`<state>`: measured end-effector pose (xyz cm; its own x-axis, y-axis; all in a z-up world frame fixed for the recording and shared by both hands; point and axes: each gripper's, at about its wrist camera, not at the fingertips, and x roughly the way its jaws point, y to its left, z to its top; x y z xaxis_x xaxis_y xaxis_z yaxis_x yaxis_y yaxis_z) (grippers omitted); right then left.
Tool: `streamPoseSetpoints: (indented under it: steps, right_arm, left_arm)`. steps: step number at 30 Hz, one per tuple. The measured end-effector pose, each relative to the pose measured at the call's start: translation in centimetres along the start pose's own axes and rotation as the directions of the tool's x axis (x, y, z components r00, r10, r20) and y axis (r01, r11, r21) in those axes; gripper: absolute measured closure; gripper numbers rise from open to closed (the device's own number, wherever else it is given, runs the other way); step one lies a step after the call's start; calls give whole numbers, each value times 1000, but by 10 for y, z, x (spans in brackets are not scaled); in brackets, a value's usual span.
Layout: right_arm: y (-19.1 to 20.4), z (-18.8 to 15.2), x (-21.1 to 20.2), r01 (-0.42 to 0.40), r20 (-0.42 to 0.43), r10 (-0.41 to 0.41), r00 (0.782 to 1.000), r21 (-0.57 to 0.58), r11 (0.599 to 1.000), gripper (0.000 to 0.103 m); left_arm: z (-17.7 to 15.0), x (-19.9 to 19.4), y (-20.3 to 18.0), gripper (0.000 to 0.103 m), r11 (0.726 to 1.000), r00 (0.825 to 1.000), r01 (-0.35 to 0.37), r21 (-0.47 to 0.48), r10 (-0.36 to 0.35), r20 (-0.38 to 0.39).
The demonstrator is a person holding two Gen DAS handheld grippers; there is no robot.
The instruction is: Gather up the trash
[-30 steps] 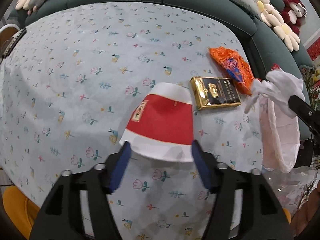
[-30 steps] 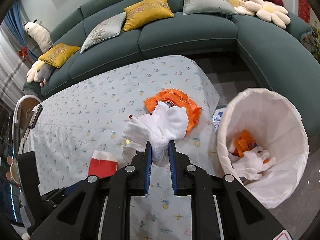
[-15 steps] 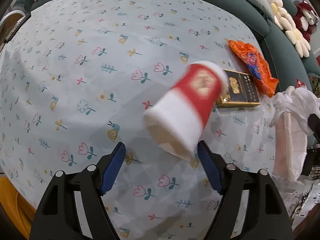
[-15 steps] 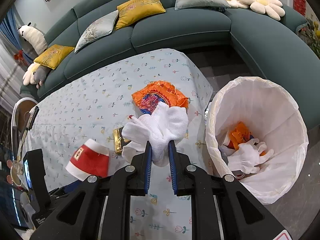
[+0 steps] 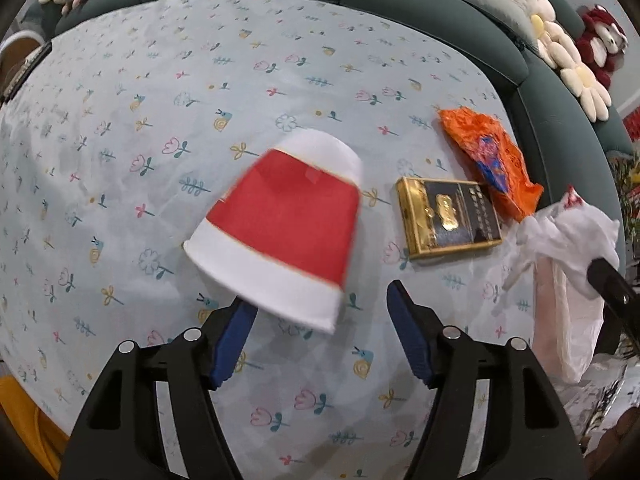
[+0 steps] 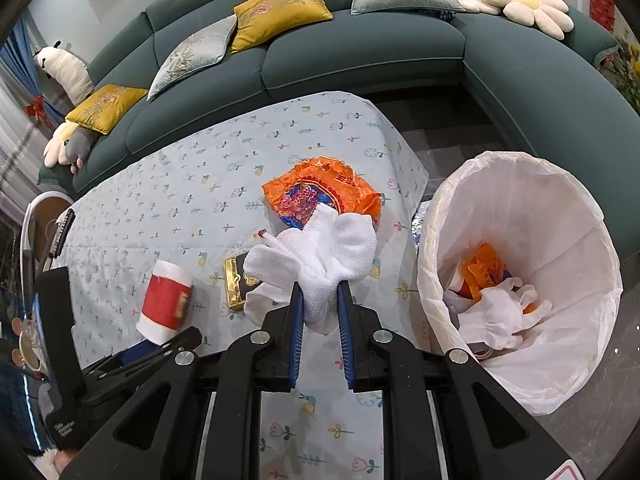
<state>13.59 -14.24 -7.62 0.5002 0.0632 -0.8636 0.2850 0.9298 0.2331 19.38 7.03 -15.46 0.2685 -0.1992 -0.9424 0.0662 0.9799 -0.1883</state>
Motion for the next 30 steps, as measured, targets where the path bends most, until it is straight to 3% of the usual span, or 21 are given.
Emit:
streamPoseSetpoints:
  steps: [12,19,23,30]
  right_arm:
    - [11,2,7,-7,-10,7,1000,-12,1000,88]
    - [14,-2,6,-13,-10,13,1000,-18,1000,88]
    - [13,-2,4,-11,-7,11,1000,-18,1000,88]
    - [9,-2,4,-11,-9,11,1000,-17,1000,88]
  left_arm:
    - [-5,-21,22,40,996,997,70,-58,-68,38]
    - [-22,-26,12,42,996,995,87,-32,-85,46]
    - [-24,-20,5,49,997,995,76,-13,-75,60]
    - [-20,-11,-1,84,998,996,64,5,-64,60]
